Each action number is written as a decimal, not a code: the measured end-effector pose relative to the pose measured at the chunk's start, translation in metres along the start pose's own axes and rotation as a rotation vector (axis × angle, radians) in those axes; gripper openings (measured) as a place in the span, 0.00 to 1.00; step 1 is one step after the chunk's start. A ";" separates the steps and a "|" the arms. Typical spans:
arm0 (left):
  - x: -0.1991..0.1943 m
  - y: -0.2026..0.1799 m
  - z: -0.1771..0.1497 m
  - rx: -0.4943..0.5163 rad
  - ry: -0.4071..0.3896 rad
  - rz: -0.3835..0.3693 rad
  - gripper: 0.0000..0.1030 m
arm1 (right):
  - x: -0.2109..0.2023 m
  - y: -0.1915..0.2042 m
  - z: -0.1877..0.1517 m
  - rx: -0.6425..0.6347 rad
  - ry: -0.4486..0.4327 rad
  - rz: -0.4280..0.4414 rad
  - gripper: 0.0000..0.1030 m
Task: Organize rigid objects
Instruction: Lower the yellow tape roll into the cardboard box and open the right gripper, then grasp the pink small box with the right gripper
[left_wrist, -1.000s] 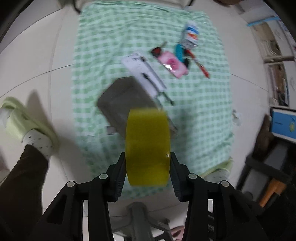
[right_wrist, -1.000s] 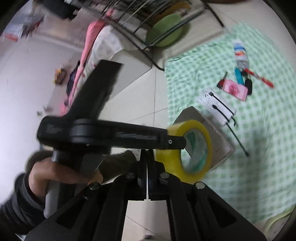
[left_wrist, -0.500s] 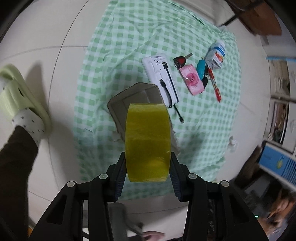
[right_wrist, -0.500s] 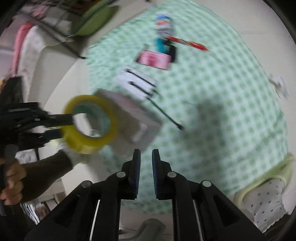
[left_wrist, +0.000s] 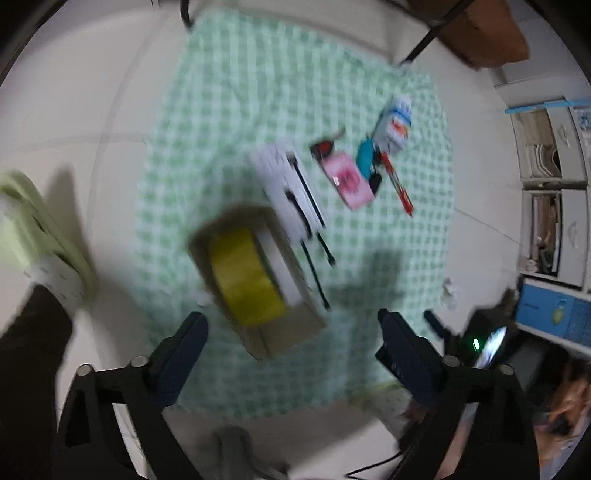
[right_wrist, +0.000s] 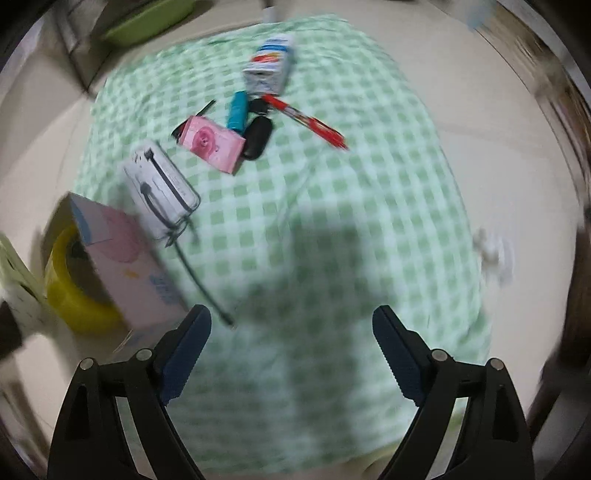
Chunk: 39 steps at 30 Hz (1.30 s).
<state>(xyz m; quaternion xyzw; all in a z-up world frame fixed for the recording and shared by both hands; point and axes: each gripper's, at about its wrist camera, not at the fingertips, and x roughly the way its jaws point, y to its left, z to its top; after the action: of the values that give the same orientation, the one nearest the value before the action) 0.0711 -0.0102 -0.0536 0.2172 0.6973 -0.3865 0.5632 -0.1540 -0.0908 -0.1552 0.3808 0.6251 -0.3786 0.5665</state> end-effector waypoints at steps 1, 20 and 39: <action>-0.006 -0.001 -0.002 0.023 -0.026 0.018 0.94 | 0.006 0.005 0.007 -0.049 0.002 -0.019 0.88; -0.043 0.017 -0.005 -0.015 -0.108 0.227 0.94 | 0.092 0.089 0.158 -0.270 0.153 -0.064 0.09; -0.049 0.034 -0.021 0.008 -0.060 0.130 0.94 | -0.012 0.073 0.083 -0.173 0.053 0.053 0.69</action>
<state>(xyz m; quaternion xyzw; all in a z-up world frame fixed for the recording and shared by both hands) 0.0963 0.0334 -0.0153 0.2525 0.6632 -0.3581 0.6067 -0.0519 -0.1356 -0.1525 0.3569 0.6599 -0.2979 0.5902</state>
